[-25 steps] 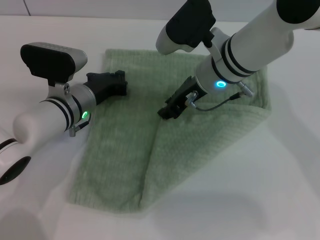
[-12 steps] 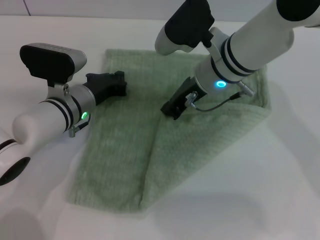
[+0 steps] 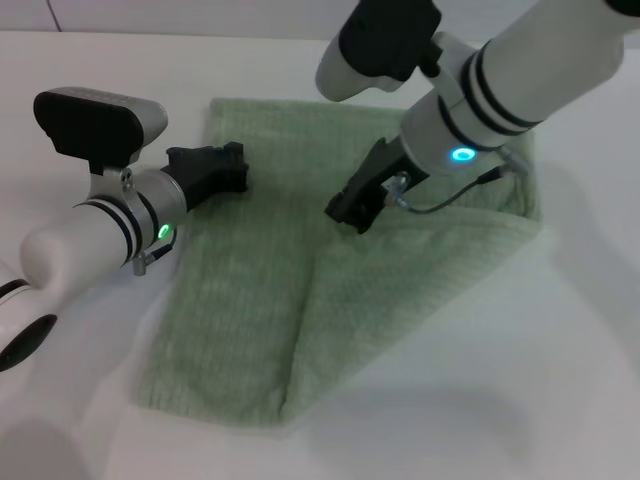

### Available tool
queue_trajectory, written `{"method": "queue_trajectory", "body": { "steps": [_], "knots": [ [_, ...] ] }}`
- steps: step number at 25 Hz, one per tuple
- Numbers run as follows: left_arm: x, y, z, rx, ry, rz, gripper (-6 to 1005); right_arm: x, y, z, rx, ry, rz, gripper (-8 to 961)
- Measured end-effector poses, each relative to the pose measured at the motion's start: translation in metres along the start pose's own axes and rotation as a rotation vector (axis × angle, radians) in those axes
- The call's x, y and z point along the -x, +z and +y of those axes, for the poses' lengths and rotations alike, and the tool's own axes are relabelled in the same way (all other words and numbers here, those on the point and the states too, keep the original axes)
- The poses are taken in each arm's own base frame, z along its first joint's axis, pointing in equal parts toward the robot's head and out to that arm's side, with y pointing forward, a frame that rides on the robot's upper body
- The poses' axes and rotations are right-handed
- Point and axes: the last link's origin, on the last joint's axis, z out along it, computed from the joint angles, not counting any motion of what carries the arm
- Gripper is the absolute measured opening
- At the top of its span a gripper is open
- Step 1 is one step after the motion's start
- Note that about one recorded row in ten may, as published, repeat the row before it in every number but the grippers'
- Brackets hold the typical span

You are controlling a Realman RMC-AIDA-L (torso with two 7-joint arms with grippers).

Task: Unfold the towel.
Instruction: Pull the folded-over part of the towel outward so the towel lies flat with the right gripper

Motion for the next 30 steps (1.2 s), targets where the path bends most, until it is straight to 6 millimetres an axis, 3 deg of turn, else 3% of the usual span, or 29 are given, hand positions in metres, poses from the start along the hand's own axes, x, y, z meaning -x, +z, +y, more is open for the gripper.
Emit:
{"method": "queue_trajectory", "body": {
  "steps": [8, 17, 30],
  "knots": [
    [0.0, 0.0, 0.0, -0.001, -0.002, 0.001, -2, -0.009, -0.033, 0.011, 0.006, -0.046, 0.023, 17],
    [-0.001, 0.0, -0.001, -0.003, -0.004, 0.003, -2, -0.019, -0.074, 0.043, 0.044, -0.176, 0.033, 16],
    [-0.001, 0.0, -0.001, -0.003, -0.005, 0.003, -2, -0.035, -0.095, 0.064, 0.065, -0.222, 0.095, 16]
  ]
}}
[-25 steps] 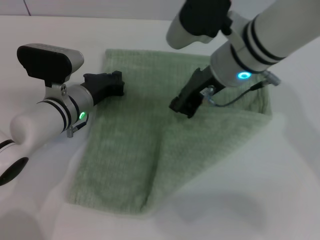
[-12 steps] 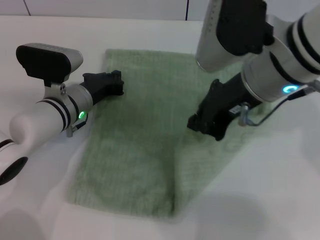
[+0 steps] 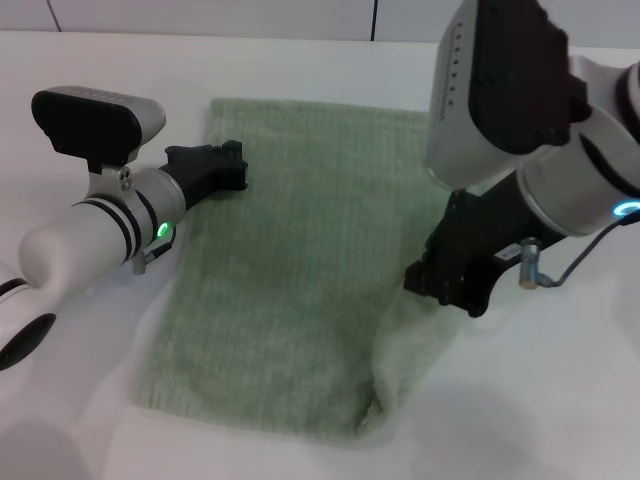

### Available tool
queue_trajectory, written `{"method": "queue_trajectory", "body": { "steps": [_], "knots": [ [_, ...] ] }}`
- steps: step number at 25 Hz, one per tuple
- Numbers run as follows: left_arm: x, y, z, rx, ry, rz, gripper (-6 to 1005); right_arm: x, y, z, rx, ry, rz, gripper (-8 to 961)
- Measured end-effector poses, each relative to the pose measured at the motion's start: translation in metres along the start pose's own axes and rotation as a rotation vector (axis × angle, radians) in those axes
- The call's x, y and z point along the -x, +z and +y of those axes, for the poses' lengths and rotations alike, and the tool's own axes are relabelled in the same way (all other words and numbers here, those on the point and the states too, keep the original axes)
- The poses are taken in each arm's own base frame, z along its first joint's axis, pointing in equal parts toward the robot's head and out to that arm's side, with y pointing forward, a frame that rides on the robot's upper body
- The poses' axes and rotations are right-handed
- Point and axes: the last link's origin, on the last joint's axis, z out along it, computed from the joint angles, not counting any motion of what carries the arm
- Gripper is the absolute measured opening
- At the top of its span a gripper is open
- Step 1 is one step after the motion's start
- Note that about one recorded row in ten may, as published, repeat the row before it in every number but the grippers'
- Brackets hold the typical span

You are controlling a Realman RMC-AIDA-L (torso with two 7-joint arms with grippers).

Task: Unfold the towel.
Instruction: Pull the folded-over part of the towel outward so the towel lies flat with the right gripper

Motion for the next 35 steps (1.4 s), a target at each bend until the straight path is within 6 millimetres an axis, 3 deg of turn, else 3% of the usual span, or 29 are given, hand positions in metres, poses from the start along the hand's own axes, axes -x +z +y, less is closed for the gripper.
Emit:
{"method": "queue_trajectory", "body": {
  "steps": [4, 9, 17, 25, 35],
  "knots": [
    [0.0, 0.0, -0.001, -0.001, 0.001, 0.0, -2, -0.001, 0.0, 0.004, -0.02, 0.005, 0.029, 16],
    [0.0, 0.0, -0.001, -0.001, 0.001, 0.0, -2, -0.005, 0.025, 0.017, 0.047, 0.005, 0.148, 16],
    [-0.001, 0.0, 0.0, 0.001, 0.004, 0.001, -1, -0.004, 0.042, 0.031, 0.084, -0.006, 0.264, 17],
    [-0.001, 0.0, -0.001, 0.0, 0.004, 0.002, -1, 0.0, 0.048, 0.042, 0.134, -0.04, 0.356, 18],
    [-0.003, 0.0, -0.002, -0.001, 0.002, 0.009, -1, -0.009, 0.057, 0.033, 0.146, -0.054, 0.519, 18]
  ]
}}
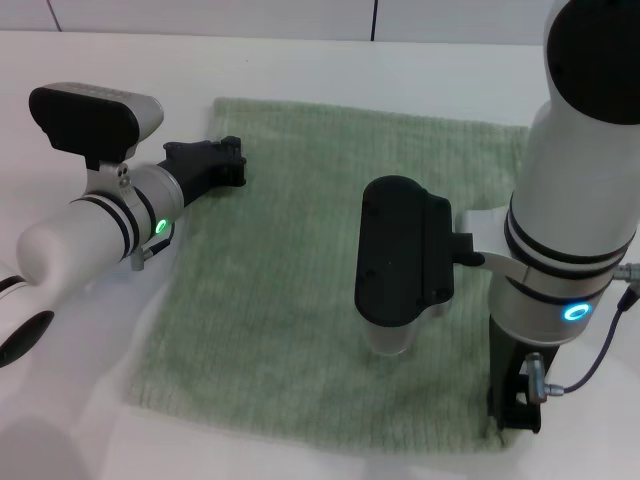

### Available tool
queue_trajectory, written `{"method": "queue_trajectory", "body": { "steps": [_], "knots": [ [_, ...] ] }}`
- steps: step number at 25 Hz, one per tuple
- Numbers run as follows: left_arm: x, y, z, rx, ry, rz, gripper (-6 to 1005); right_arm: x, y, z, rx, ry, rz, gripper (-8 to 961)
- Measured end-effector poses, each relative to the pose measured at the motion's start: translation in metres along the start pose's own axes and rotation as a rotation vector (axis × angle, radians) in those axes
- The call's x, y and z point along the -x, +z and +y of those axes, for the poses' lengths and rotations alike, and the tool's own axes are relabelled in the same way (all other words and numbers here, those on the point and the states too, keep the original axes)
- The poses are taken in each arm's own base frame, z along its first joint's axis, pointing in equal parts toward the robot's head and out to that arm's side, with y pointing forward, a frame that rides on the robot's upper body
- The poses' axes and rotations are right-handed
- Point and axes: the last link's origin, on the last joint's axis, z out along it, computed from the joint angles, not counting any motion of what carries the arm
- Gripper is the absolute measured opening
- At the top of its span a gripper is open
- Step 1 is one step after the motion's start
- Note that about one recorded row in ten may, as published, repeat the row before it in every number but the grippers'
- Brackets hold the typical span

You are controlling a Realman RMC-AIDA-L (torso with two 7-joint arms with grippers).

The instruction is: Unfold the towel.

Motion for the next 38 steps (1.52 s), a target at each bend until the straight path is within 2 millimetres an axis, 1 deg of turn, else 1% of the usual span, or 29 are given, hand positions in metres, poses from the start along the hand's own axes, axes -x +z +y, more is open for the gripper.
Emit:
{"method": "queue_trajectory", "body": {
  "steps": [4, 9, 13, 17, 20, 23, 24, 26, 28, 29, 30, 32, 33, 34, 35, 38],
  "knots": [
    [0.0, 0.0, -0.001, -0.003, -0.002, 0.002, -1, 0.0, -0.003, -0.005, -0.048, -0.018, 0.006, 19],
    [-0.001, 0.0, -0.001, -0.004, -0.006, 0.004, -1, 0.002, -0.004, -0.006, -0.056, -0.038, 0.018, 19],
    [-0.002, 0.0, -0.002, -0.008, -0.01, 0.008, -1, 0.005, -0.006, -0.007, -0.065, -0.055, 0.013, 133],
    [-0.003, 0.001, -0.002, -0.007, -0.01, 0.01, -1, 0.007, -0.016, -0.009, -0.092, -0.062, -0.024, 217],
    [-0.003, 0.001, -0.002, -0.007, -0.01, 0.01, -1, 0.01, -0.03, -0.01, -0.107, -0.065, -0.092, 271],
    [-0.004, 0.001, -0.001, -0.006, -0.011, 0.011, -1, 0.011, -0.042, -0.013, -0.114, -0.068, -0.157, 270],
    [-0.004, 0.001, -0.001, -0.006, -0.011, 0.011, -1, 0.01, -0.05, -0.018, -0.136, -0.054, -0.194, 270],
    [-0.004, 0.001, -0.001, -0.005, -0.011, 0.012, -1, 0.01, -0.052, -0.021, -0.154, -0.047, -0.207, 271],
    [-0.004, 0.001, -0.001, -0.005, -0.011, 0.012, -1, 0.007, -0.056, -0.032, -0.245, -0.018, -0.241, 271],
    [-0.004, 0.001, -0.001, -0.005, -0.012, 0.012, -1, 0.006, -0.059, -0.043, -0.372, 0.008, -0.281, 271],
    [-0.003, 0.001, -0.001, -0.004, -0.014, 0.013, -1, 0.006, -0.059, -0.043, -0.372, 0.008, -0.281, 271],
    [-0.003, 0.0, 0.0, -0.003, -0.016, 0.014, -1, 0.004, -0.064, -0.055, -0.52, 0.04, -0.348, 271],
    [-0.003, 0.0, -0.001, -0.003, -0.017, 0.014, -1, 0.004, -0.067, -0.06, -0.577, 0.056, -0.392, 271],
    [-0.003, 0.0, 0.0, -0.003, -0.018, 0.015, -1, 0.002, -0.075, -0.068, -0.667, 0.094, -0.5, 271],
    [-0.003, -0.001, 0.0, -0.001, -0.02, 0.019, -1, 0.002, -0.075, -0.068, -0.667, 0.094, -0.5, 271],
    [-0.003, -0.003, 0.0, 0.01, -0.025, 0.044, -1, -0.005, -0.085, -0.078, -0.774, 0.153, -0.665, 272]
  ]
}}
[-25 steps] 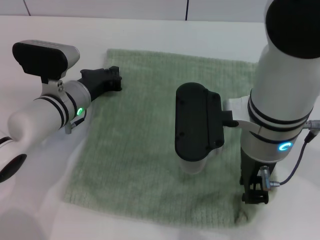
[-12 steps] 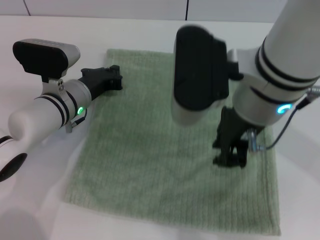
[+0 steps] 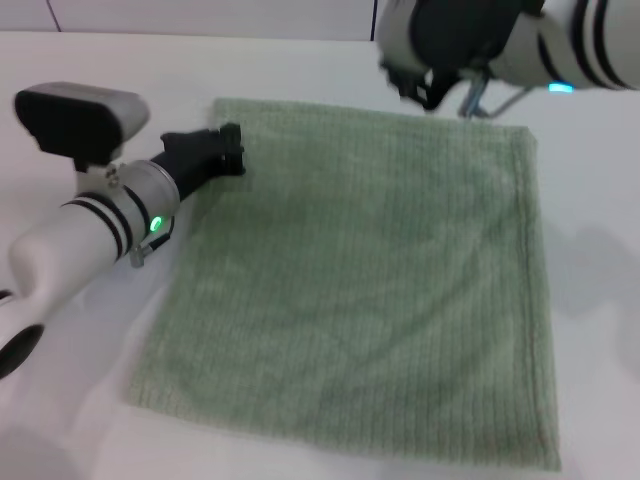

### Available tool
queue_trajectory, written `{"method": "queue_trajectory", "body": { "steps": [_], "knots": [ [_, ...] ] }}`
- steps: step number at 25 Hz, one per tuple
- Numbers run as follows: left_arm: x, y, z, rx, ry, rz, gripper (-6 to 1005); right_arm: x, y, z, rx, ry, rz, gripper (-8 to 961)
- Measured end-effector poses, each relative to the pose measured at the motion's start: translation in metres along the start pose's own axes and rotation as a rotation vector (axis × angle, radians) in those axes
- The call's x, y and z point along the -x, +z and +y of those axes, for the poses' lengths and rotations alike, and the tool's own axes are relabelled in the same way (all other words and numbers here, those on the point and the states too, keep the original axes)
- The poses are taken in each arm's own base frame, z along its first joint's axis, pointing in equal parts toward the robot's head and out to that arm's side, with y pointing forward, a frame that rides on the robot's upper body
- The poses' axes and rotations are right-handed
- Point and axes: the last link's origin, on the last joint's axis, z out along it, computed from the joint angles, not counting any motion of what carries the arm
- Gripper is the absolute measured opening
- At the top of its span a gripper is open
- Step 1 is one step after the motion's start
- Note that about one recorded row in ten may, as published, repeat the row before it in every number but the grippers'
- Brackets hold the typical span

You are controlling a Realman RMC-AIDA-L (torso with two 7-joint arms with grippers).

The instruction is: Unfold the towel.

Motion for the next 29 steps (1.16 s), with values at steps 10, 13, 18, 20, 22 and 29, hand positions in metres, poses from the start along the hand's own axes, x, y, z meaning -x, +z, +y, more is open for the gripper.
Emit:
{"method": "queue_trajectory", "body": {
  "steps": [10, 13, 18, 20, 22, 29],
  "knots": [
    [-0.022, -0.062, -0.019, 0.032, -0.046, 0.5, 13, -0.036, 0.002, -0.015, -0.384, 0.241, -0.433, 272],
    [-0.023, -0.071, -0.022, 0.036, -0.061, 0.545, 29, -0.042, 0.009, -0.009, -0.423, 0.289, -0.493, 273],
    [-0.024, -0.077, -0.025, 0.03, -0.066, 0.575, 132, -0.045, 0.015, -0.012, -0.438, 0.392, -0.558, 273],
    [-0.023, -0.078, -0.026, 0.026, -0.068, 0.58, 173, -0.051, 0.011, -0.016, -0.472, 0.432, -0.59, 472],
    [-0.023, -0.078, -0.026, 0.026, -0.068, 0.58, 214, -0.062, 0.005, -0.017, -0.534, 0.462, -0.636, 472],
    [-0.024, -0.085, -0.033, -0.004, -0.077, 0.615, 453, -0.105, -0.012, 0.005, -0.737, 0.478, -0.79, 472]
  ]
}}
